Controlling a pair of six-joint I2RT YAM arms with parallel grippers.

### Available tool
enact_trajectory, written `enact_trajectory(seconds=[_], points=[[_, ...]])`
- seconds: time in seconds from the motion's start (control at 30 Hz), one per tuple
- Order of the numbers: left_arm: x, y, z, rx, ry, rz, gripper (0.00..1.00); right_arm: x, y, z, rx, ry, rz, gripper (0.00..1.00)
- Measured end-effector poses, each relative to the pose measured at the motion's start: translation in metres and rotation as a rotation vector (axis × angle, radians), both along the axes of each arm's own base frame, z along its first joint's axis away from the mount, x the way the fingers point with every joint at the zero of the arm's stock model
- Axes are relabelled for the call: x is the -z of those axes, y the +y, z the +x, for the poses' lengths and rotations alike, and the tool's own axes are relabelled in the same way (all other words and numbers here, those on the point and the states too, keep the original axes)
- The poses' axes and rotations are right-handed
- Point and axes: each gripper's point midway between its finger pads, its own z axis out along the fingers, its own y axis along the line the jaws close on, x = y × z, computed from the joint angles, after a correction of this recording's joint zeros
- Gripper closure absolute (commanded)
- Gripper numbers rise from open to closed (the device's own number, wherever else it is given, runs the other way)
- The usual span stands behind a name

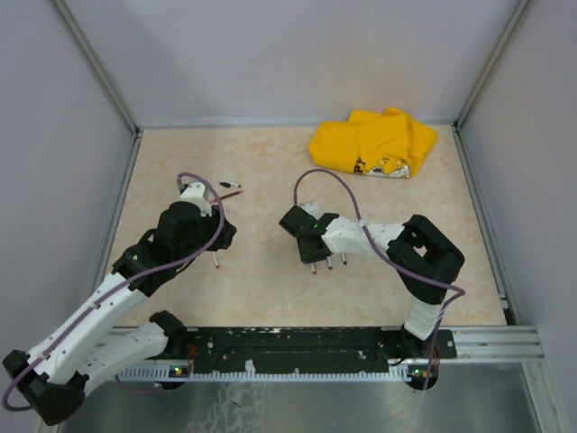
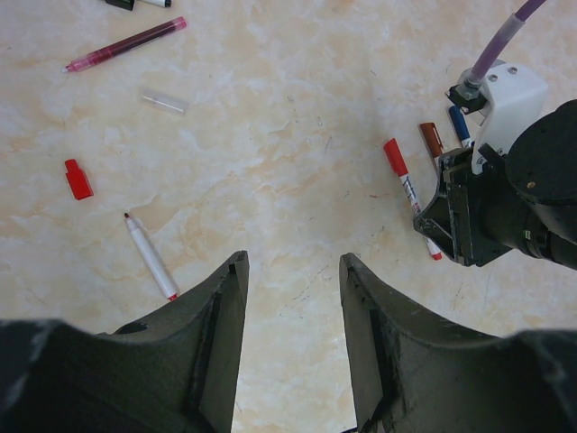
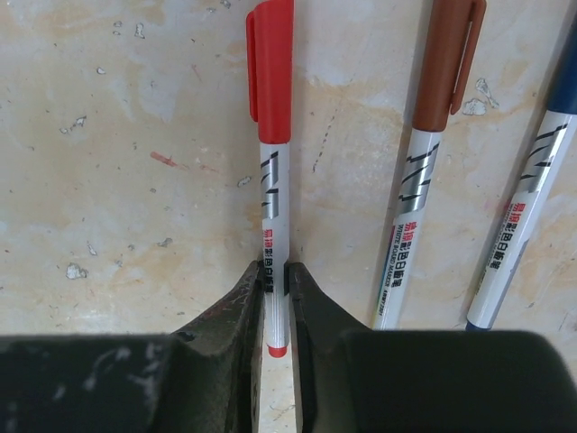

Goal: Insert the pens into the pen caps
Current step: Place the pen at the center of the board.

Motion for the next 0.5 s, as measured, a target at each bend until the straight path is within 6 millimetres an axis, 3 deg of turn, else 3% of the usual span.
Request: enact_trajectory(seconds=[0.23,0.5], points=[[0.0000,-0.0001,0.0000,0.000,0.000,0.000,0.49,-0.0001,0.0001,-0.0002,0.001,0.001,0.001,0.94],[0.0011,-0.0004,0.0003,0.000,0.004,0.002,0.48,-0.0006,0.0003,-0.0001,0.001,0.001,0.002,0.74]])
